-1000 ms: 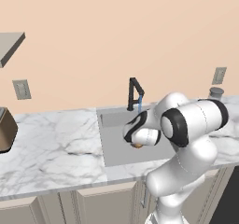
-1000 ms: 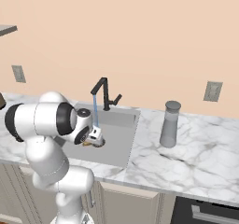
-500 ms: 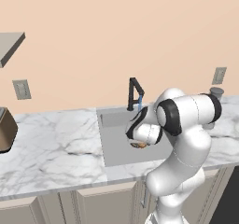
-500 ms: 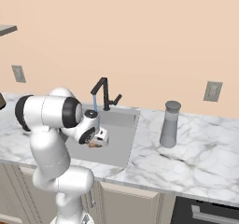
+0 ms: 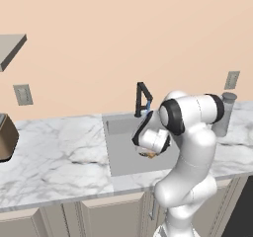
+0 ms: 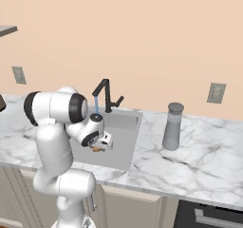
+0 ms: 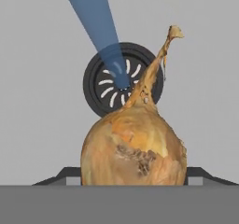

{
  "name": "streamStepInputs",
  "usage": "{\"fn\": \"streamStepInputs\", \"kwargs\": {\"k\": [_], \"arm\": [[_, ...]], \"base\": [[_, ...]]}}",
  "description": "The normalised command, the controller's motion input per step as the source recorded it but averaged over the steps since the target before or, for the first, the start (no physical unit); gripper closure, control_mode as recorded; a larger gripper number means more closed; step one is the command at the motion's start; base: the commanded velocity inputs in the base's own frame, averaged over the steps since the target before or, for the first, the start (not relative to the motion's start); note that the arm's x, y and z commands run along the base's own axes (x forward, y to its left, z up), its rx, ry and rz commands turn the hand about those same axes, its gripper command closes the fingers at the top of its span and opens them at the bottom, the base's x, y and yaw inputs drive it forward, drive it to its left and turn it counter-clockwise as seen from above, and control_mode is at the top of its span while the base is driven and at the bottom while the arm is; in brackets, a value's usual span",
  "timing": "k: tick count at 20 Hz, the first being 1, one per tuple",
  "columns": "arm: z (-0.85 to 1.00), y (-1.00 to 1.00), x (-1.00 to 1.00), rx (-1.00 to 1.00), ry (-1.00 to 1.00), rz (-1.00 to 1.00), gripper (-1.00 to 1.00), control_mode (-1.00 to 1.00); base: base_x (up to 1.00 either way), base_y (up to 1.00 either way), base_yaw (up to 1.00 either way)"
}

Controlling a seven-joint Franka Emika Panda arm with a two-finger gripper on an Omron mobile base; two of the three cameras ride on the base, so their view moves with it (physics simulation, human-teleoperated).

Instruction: Turn on the sink faucet. Then move the onion from the counter to the sink. Turn off the sink. Move the vegetable from the sink to the pot next to the stove. Finally move the pot to the front right burner.

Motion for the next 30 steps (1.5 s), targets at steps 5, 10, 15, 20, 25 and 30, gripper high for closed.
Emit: {"fn": "streamStepInputs", "kwargs": {"k": [5,10,15,20,25,30], "arm": [[-0.19,0.00,0.11,0.00,0.01,0.00,1.00,-1.00],[-0.15,0.00,0.10,0.00,0.00,0.00,1.00,-1.00],[-0.13,0.00,0.11,0.00,0.00,0.00,1.00,-1.00],[-0.11,0.00,0.02,0.00,0.00,0.00,-1.00,-1.00],[0.00,0.00,-0.01,0.00,0.00,0.00,-1.00,-1.00],[0.03,0.00,-0.06,0.00,0.00,-0.01,-1.00,-1.00]], "base": [[0.00,0.00,0.00],[0.00,0.00,0.00],[0.00,0.00,0.00],[0.00,0.00,0.00],[0.00,0.00,0.00],[0.00,0.00,0.00]]}}
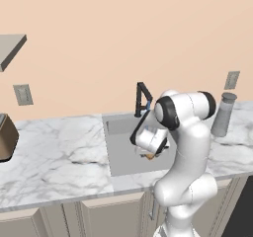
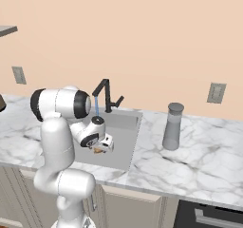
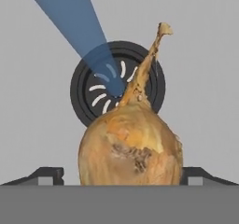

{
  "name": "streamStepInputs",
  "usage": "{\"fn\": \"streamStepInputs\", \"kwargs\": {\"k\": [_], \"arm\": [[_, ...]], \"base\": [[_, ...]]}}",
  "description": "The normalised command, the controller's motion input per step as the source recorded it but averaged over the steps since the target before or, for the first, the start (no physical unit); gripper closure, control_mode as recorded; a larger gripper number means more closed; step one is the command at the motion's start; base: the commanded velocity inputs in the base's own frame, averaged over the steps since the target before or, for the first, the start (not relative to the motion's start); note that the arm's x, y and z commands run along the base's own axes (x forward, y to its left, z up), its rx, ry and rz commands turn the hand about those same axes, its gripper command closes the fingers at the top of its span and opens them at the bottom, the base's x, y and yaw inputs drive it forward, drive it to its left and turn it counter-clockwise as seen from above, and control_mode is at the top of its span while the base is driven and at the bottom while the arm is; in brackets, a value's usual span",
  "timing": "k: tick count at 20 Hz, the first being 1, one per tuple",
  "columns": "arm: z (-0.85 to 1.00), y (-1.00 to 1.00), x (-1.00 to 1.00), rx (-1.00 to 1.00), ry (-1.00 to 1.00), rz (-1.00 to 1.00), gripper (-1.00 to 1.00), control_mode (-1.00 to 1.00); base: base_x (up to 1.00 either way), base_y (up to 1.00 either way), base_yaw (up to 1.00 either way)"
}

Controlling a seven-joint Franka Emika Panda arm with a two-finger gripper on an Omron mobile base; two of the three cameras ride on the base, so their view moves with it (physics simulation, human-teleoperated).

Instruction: Turn on the sink faucet. Then move the onion from the counter to the sink. Turn off the sink. Move the vegetable from the sink to the pot next to the stove. Finally move the pot to the front right burner.

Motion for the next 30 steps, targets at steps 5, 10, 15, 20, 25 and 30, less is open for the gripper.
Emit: {"fn": "streamStepInputs", "kwargs": {"k": [5,10,15,20,25,30], "arm": [[0.33,0.00,-0.24,-0.01,0.00,-0.06,-1.00,-1.00],[0.56,0.00,-0.29,-0.04,-0.02,-0.06,-1.00,-1.00],[0.72,0.00,-0.26,-0.06,-0.05,-0.05,-1.00,-1.00],[0.96,0.00,-0.14,-0.06,-0.05,-0.01,-1.00,-1.00],[0.93,0.00,-0.08,-0.06,-0.03,0.00,-1.00,-1.00],[0.69,-0.02,-0.08,-0.02,-0.02,0.00,-1.00,-1.00]], "base": [[0.00,0.00,0.00],[0.00,0.00,0.00],[0.00,0.00,0.00],[0.00,0.00,0.00],[0.00,0.00,0.00],[0.00,0.00,0.00]]}}
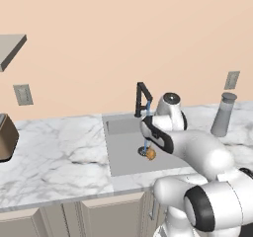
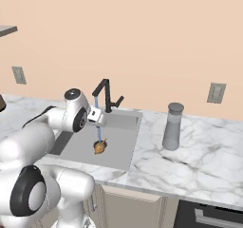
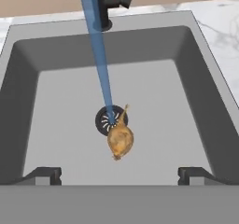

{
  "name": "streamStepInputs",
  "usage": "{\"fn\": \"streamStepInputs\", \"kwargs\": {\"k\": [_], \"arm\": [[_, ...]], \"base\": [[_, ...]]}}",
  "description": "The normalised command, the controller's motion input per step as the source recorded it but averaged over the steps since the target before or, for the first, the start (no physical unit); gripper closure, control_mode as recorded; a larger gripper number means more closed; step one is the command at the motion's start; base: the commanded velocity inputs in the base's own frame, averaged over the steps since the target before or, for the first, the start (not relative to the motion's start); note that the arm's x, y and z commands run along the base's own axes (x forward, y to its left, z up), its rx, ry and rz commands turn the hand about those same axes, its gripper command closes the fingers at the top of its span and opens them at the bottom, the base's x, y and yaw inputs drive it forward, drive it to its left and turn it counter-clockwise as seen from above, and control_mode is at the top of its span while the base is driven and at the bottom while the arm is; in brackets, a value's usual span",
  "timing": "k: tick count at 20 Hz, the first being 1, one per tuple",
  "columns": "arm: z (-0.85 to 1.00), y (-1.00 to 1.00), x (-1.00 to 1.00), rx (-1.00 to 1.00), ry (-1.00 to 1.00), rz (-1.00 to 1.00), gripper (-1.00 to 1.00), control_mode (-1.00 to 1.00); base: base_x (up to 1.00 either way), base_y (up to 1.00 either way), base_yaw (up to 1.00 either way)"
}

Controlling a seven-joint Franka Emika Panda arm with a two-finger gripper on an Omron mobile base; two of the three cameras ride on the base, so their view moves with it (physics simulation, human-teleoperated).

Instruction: Turn on the sink faucet. Then move the onion from the counter to the sink. Turn off the sink. Move the vegetable from the sink to the pot next to the stove. Finally move the pot to the front right burner.

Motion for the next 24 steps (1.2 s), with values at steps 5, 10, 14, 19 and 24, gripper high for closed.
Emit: {"fn": "streamStepInputs", "kwargs": {"k": [5,10,14,19,24], "arm": [[0.41,-0.17,-0.04,0.00,-0.01,0.01,-1.00,-1.00],[0.21,-0.32,0.00,0.00,0.00,0.04,-1.00,-1.00],[0.08,-0.43,0.00,0.00,0.00,0.11,-1.00,-1.00],[0.06,-0.39,0.00,0.00,0.00,0.14,-1.00,-1.00],[0.00,-0.19,0.02,0.00,0.00,0.11,-1.00,-1.00]], "base": [[0.00,0.00,0.00],[0.00,0.00,0.00],[0.00,0.00,0.00],[0.00,0.00,0.00],[0.00,0.00,0.00]]}}
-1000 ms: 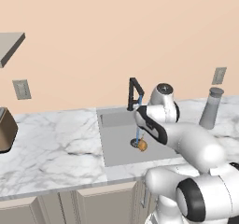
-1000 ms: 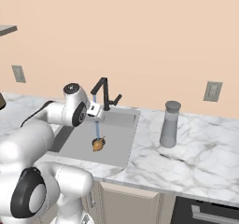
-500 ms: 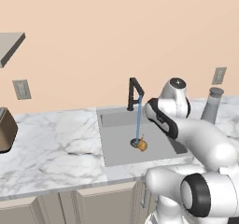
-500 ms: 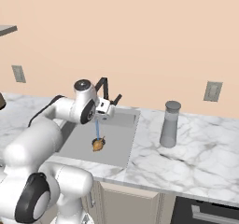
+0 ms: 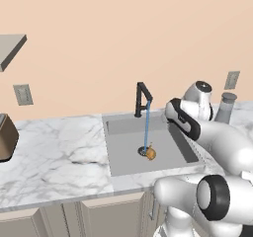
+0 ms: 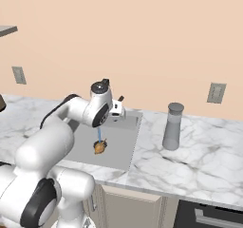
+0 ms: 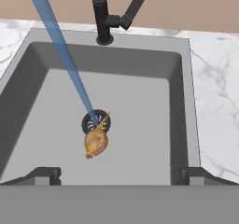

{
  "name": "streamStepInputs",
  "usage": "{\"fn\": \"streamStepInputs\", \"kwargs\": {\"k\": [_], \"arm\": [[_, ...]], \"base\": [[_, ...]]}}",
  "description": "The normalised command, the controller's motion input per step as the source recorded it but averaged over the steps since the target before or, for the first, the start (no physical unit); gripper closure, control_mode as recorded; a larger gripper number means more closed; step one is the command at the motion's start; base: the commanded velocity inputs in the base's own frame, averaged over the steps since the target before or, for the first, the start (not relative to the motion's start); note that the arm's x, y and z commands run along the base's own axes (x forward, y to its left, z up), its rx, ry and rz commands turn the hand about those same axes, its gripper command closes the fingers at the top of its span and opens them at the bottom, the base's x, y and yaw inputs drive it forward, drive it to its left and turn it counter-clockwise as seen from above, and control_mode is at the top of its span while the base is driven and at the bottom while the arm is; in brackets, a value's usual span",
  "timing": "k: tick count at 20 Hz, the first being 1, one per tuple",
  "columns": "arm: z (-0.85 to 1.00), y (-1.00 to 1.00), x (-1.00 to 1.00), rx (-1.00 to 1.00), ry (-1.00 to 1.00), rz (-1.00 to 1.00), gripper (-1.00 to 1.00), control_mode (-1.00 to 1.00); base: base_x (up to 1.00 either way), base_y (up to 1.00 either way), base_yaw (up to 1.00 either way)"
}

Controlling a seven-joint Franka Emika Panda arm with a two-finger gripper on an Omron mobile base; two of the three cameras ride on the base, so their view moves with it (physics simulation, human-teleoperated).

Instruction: Turn on the sink faucet. Then move the onion from the counter to the sink. Turn off the sink. Move the vegetable from the sink to the pot next to the stove. Finally move the pot to the front right burner.

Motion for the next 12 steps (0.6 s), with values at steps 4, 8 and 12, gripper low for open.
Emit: {"fn": "streamStepInputs", "kwargs": {"k": [4,8,12], "arm": [[-0.01,-0.01,0.00,0.00,0.00,0.00,-1.00,-1.00],[0.00,0.00,0.17,0.00,0.00,0.03,-1.00,-1.00],[0.00,-0.08,0.30,0.00,0.00,0.12,-1.00,-1.00]], "base": [[0.00,0.00,0.00],[0.00,0.00,0.00],[0.00,0.00,0.00]]}}
